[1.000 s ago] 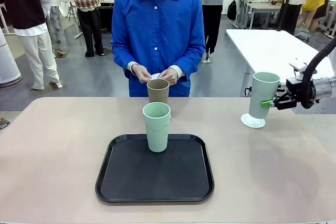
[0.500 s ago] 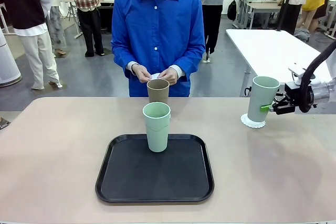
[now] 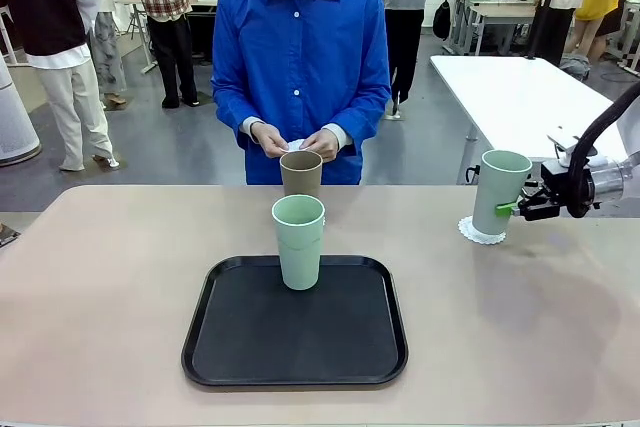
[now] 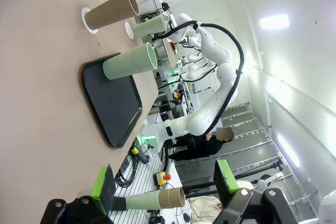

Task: Place coasters on the table and set cups on them.
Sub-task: Take one Reusable plastic cup from the Flat Tray and place it on a coaster set by the human.

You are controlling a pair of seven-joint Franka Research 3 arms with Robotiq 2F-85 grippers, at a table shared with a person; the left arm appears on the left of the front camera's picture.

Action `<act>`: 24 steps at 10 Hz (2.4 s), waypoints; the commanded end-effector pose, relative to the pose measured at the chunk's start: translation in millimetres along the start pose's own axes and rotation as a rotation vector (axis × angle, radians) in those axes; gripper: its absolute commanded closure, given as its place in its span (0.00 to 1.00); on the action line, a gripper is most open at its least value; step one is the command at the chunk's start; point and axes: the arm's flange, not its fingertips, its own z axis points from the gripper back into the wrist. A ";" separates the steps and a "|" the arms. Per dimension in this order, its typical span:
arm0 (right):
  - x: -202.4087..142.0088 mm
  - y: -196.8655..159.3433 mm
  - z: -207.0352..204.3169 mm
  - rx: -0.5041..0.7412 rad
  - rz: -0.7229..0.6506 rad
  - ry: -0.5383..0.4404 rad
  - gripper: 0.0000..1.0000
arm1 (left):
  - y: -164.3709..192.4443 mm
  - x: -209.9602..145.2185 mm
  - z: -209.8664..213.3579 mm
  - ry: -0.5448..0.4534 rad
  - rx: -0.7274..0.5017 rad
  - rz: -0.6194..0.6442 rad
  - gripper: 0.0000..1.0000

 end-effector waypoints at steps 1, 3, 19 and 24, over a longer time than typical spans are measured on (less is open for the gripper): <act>1.1 -15.1 1.8 -0.008 -0.024 -0.035 0.16 | -1.9 0.7 2.0 -0.002 -0.003 -0.008 0.00; 0.4 -16.9 -0.4 -0.007 -0.027 -0.049 0.16 | -1.9 0.7 2.0 -0.002 -0.003 -0.008 0.00; -22.8 -22.3 -17.1 0.012 -0.024 -0.006 0.16 | -1.9 0.7 2.0 -0.002 -0.003 -0.008 0.00; -25.6 -24.9 -16.9 0.008 0.002 -0.003 0.16 | -1.9 0.7 2.0 -0.002 -0.003 -0.008 0.00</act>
